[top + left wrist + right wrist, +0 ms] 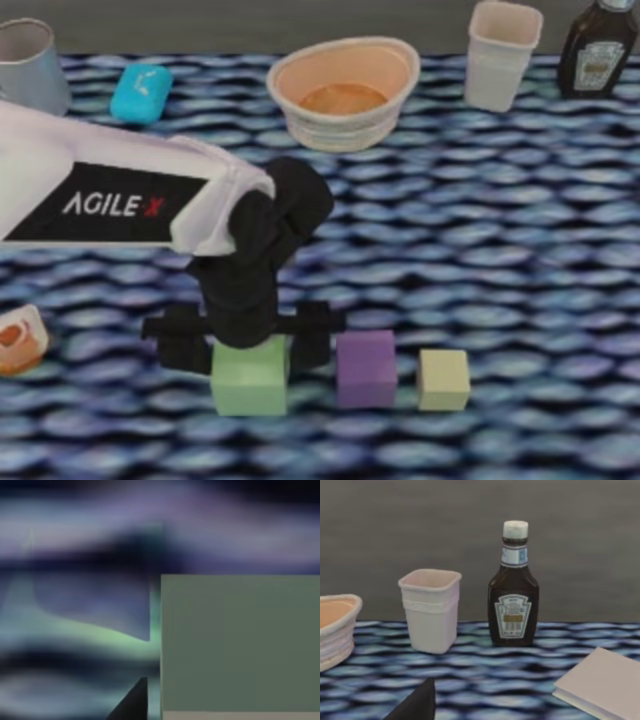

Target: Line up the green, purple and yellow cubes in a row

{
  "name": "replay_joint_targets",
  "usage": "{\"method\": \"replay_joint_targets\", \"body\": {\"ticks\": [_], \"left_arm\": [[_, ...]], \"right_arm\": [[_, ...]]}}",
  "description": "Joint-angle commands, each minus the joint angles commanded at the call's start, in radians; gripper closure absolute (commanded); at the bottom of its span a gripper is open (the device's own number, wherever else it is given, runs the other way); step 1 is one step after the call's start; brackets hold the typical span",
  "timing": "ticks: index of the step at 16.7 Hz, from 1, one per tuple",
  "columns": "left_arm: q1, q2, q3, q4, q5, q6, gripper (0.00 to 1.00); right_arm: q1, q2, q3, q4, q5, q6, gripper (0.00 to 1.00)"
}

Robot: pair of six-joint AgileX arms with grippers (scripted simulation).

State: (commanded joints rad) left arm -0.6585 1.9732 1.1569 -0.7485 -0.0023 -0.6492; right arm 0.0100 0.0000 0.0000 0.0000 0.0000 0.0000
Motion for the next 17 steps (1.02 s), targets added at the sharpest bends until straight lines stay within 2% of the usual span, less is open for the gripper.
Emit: {"method": "replay_joint_targets", "body": {"ticks": [10, 17], "left_arm": [[0.001, -0.002, 0.003, -0.004, 0.000, 0.000, 0.00], [0.013, -0.098, 0.127, -0.232, -0.001, -0.003, 0.00]], "right_arm": [[0.000, 0.000, 0.000, 0.000, 0.000, 0.000, 0.00], [0.000, 0.000, 0.000, 0.000, 0.000, 0.000, 0.00]]}}
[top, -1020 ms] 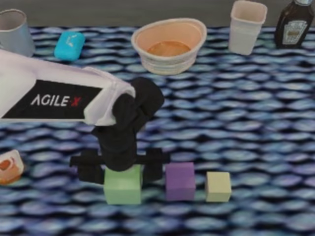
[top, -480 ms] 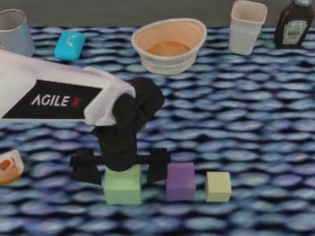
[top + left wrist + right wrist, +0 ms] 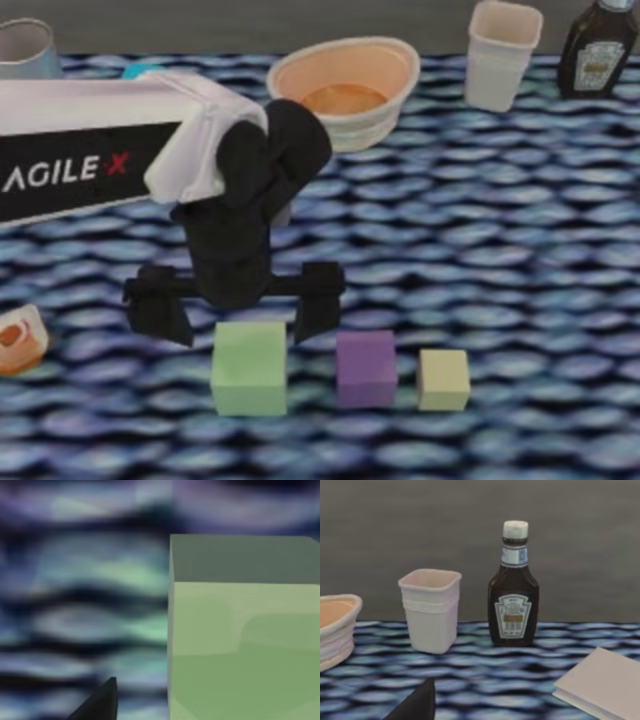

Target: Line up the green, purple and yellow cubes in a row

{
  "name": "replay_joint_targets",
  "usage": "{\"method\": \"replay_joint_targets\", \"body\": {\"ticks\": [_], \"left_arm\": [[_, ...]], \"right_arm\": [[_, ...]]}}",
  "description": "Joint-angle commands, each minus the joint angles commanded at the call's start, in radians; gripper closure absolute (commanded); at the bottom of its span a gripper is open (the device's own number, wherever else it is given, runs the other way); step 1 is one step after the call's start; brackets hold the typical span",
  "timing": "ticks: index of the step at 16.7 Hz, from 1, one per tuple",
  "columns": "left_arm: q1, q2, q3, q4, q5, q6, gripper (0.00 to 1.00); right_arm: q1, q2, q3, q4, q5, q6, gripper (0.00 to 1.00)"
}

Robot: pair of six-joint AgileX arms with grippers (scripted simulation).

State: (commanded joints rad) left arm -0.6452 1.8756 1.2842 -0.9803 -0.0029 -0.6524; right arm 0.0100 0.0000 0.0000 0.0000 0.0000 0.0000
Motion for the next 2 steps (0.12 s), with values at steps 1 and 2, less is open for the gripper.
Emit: {"method": "replay_joint_targets", "body": {"ticks": [1, 2], "left_arm": [[0.003, -0.012, 0.012, -0.020, 0.000, -0.001, 0.00], [0.005, -0.019, 0.018, -0.030, 0.000, -0.001, 0.00]], "right_arm": [[0.000, 0.000, 0.000, 0.000, 0.000, 0.000, 0.00], [0.000, 0.000, 0.000, 0.000, 0.000, 0.000, 0.00]]}}
